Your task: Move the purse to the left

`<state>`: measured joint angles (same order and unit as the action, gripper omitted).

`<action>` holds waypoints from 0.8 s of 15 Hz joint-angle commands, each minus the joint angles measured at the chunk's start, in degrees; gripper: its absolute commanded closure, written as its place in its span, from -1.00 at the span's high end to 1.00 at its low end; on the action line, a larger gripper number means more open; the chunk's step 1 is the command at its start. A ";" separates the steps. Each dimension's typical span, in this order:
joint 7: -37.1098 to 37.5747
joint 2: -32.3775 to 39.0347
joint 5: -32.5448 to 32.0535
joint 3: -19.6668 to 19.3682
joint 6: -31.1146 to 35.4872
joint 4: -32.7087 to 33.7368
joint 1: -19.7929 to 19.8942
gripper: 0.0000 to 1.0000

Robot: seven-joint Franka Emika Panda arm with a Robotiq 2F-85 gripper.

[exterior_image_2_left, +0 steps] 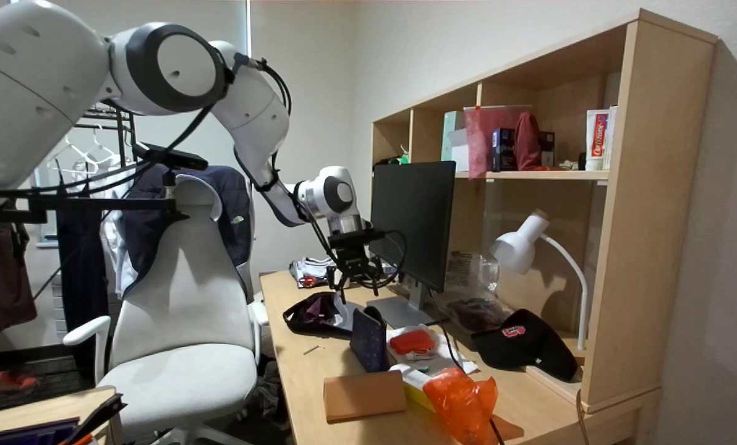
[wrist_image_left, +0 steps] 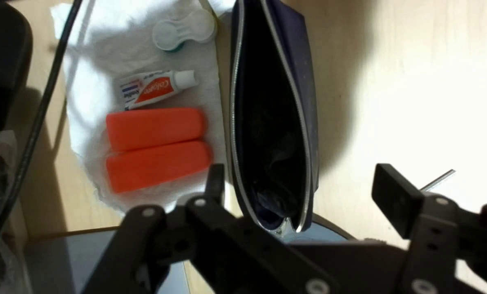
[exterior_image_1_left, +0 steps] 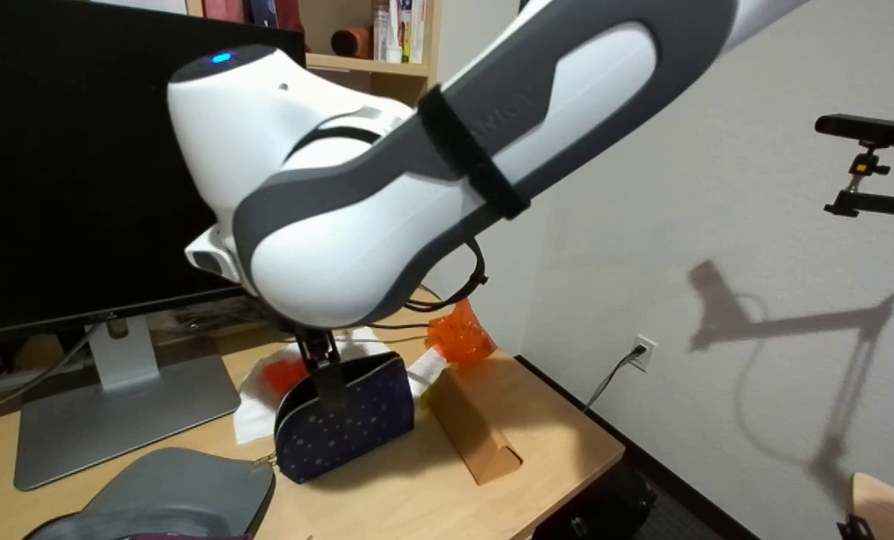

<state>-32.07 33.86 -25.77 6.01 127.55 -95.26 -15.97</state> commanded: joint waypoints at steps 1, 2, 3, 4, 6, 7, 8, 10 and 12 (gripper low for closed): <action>3.54 -9.03 -0.82 0.49 -3.44 -6.71 0.88 1.00; 4.75 -11.16 -0.82 0.33 -5.07 -7.98 1.09 1.00; 6.22 -13.62 -0.71 0.02 -7.80 -9.39 1.40 1.00; 7.74 -15.76 -0.40 -0.17 -9.74 -10.74 1.93 1.00; 9.24 -19.75 1.21 -0.18 -12.83 -13.39 3.84 1.00; 9.87 -21.46 2.08 -0.29 -13.46 -14.59 4.87 1.00; 10.58 -23.36 3.45 -0.45 -13.23 -16.38 6.12 1.00; 11.96 -27.06 6.41 -1.05 -10.97 -20.33 8.45 1.00; 13.48 -30.57 9.50 -1.85 -8.59 -24.52 10.40 1.00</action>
<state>-21.41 9.83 -20.26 4.46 115.12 -112.01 -8.33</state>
